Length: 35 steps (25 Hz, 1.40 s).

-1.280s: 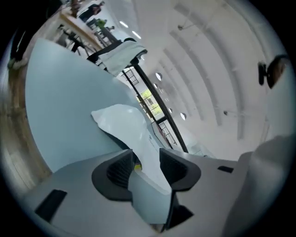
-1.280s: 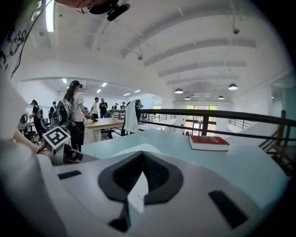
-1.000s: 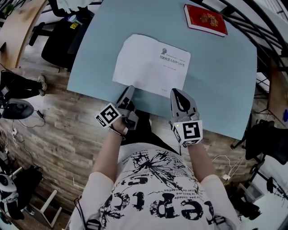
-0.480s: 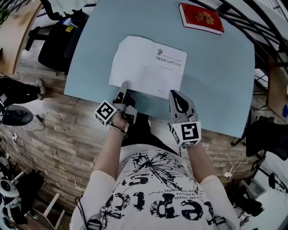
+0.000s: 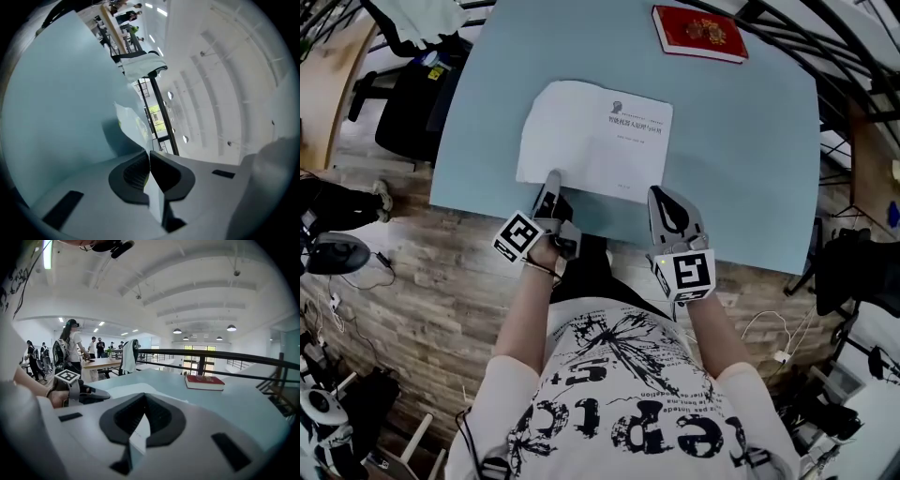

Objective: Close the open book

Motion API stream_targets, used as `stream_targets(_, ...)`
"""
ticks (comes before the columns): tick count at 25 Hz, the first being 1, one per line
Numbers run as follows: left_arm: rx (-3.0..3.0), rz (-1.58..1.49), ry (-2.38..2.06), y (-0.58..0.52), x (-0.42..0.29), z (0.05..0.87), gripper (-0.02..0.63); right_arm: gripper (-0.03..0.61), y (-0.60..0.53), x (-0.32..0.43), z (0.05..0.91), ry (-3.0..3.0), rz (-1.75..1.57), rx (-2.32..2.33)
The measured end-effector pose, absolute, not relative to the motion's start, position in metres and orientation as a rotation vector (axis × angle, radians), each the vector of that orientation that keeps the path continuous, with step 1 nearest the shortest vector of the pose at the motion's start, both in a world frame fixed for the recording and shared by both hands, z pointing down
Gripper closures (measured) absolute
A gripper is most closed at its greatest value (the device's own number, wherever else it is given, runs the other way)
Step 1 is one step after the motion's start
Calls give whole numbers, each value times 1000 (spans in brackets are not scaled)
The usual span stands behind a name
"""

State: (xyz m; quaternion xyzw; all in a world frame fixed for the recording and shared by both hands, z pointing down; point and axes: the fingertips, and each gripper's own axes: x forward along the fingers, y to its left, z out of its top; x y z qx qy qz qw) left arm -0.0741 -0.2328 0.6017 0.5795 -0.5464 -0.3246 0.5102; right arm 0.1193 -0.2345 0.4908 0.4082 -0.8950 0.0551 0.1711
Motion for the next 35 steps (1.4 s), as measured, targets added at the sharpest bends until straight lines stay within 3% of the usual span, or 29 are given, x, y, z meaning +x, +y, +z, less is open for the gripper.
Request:
stream_targets(6,1623,-560,-1414,-236,-54,580,591,568,-223,130,487,-2540,151,1189)
stream_targets(15,1960,33,-1513,-238,-4,568,591,568,-207,152,484,-2530,178,1265)
stream_targets(22,2178,547,-1398,-240,50,589,589,568,-197,174,482,-2502,212,1344)
stream_targets(30,2173,857,-1234,-241,81,630,588,568,-192,204,494,-2418,265,1430)
stream_targets(35,2139,912,-1150,-239,94,641,490,568,-195,218,502,-2364,307,1477)
